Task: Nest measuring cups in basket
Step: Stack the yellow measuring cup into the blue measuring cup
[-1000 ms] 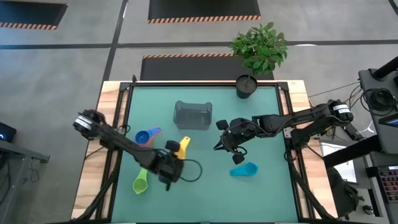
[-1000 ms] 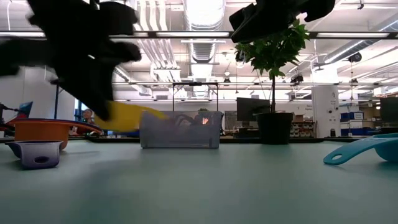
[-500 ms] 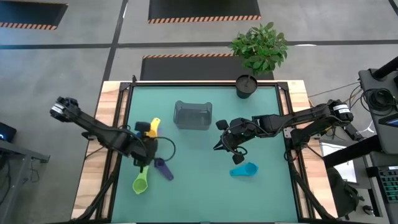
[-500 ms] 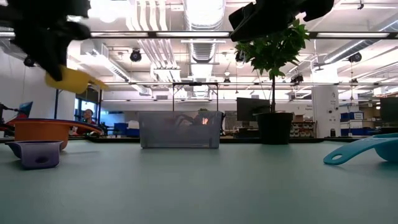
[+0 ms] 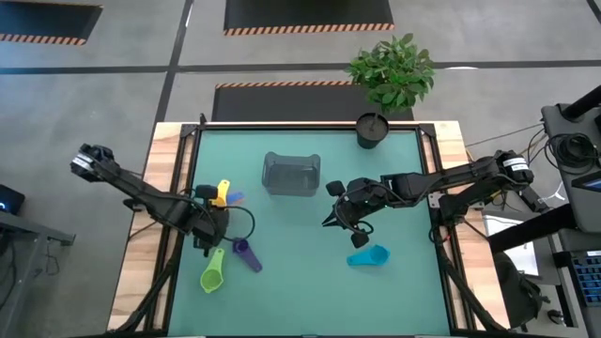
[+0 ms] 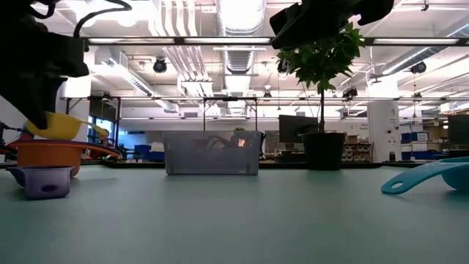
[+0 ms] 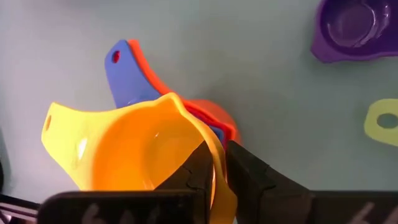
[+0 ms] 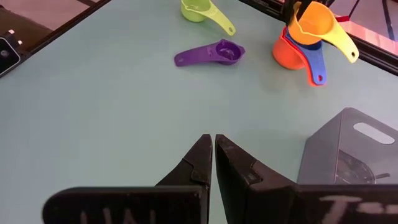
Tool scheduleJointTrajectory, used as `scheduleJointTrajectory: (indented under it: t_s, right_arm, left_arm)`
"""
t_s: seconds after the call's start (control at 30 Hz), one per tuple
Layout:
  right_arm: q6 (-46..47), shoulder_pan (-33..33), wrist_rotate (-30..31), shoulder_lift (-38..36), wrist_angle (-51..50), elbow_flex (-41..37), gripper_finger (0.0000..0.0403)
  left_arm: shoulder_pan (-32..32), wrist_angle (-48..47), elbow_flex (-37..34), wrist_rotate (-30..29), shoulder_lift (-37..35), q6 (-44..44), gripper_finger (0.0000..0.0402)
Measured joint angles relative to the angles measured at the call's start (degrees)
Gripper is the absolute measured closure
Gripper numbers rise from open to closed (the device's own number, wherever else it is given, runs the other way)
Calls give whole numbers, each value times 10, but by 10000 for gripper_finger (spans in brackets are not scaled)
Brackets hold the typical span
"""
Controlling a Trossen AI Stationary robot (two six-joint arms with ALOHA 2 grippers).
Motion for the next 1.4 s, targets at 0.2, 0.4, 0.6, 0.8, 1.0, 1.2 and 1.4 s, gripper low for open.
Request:
scheduleJointTrajectory:
  t_s: [0.2,0.4,0.6,0.8,1.0,1.2,1.4]
  right_arm:
    - [0,0,0,0,1,0,394]
    - [0,0,0,0,1,0,394]
    - [0,0,0,0,1,0,394]
    - [-1,0,0,0,1,0,394]
    - [-1,0,0,0,0,0,394]
    - [-8,0,0,0,-8,0,394]
    - [-16,0,0,0,-16,0,394]
  left_arm:
    - [0,-1,-3,0,14,0,379]
    - [0,-7,-5,0,41,-7,373]
    - [0,-6,-5,-2,68,-8,332]
    - [0,-14,11,-1,84,-9,282]
    - [0,-33,55,6,86,-23,257]
    - [2,-38,117,-12,84,-31,274]
    - [22,-50,106,-57,79,-88,371]
